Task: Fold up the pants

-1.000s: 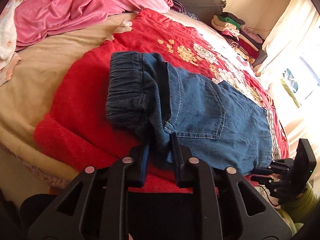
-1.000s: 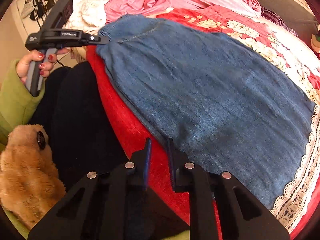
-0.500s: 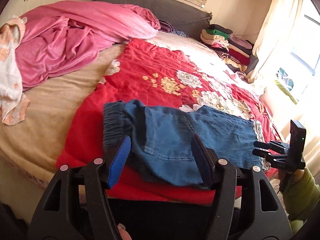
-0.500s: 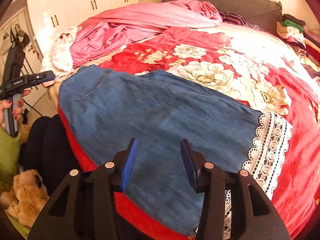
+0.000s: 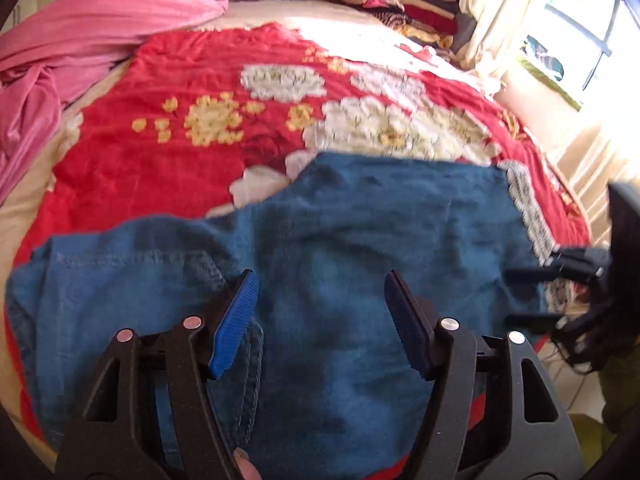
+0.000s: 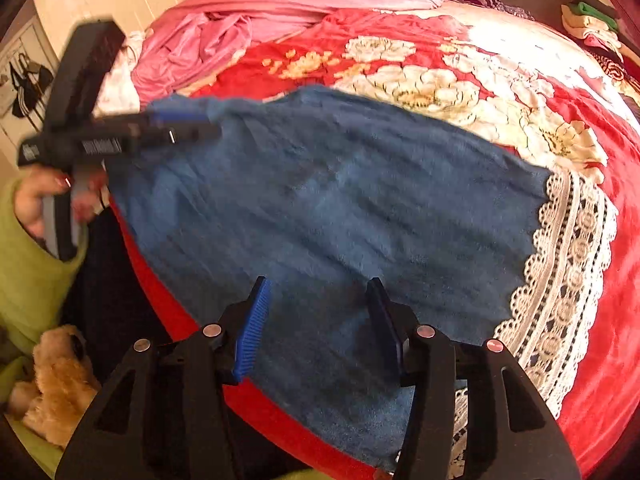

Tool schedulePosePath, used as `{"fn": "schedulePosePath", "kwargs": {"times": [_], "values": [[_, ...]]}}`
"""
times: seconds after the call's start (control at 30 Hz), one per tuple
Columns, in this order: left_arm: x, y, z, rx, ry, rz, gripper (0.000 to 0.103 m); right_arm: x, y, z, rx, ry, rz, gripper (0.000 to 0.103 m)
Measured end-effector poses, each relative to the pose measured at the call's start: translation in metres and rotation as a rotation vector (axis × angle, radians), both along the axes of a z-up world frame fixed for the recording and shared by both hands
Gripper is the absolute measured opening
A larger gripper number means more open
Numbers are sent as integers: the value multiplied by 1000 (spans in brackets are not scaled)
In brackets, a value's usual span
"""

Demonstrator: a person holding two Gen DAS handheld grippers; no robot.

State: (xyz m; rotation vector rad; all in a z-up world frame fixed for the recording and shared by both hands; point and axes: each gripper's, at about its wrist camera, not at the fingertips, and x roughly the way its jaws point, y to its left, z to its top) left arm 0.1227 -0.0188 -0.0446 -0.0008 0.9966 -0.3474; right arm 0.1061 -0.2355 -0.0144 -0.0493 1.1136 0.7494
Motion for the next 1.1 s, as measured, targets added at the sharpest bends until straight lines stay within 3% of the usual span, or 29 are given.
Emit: {"fn": "schedulePosePath", "kwargs": {"times": [0.07,0.23,0.3,0.5,0.53,0.57,0.6,0.7,0.77,0.83,0.9,1.0,1.07,1.1], "values": [[-7,2,-16,9,29,-18,58,14,0,18,51,-27,-7,49],[-16,17,-12,-75,28,-16,58,75,41,38,55,-47,24,49],[-16,21,-11,-106,31,-12,58,103,67,32,22,-40,66,49],[-18,17,-9,-99,22,-15,58,163,129,-7,-89,11,210,48],[-17,18,-10,-101,22,-15,58,165,136,-18,-109,30,229,46],[-17,18,-10,-104,22,-15,58,166,141,-28,-123,64,253,32],[-17,19,-10,-108,22,-15,58,163,144,-35,-129,76,271,25],[-17,21,-10,-122,21,-15,58,150,144,-21,-120,-5,266,7],[-17,21,-10,-123,21,-15,58,151,139,-10,-100,-66,218,7],[-17,20,-11,-122,23,-17,60,158,139,-15,-143,-107,184,7],[-18,20,-10,-120,22,-17,60,166,138,-32,-183,-84,158,6],[-18,21,-10,-125,18,-16,60,171,121,-34,-90,-26,92,10],[-17,21,-10,-126,17,-16,60,165,91,-11,-5,-40,24,23],[-17,21,-9,-128,17,-17,60,159,72,4,38,-61,-14,37]]}}
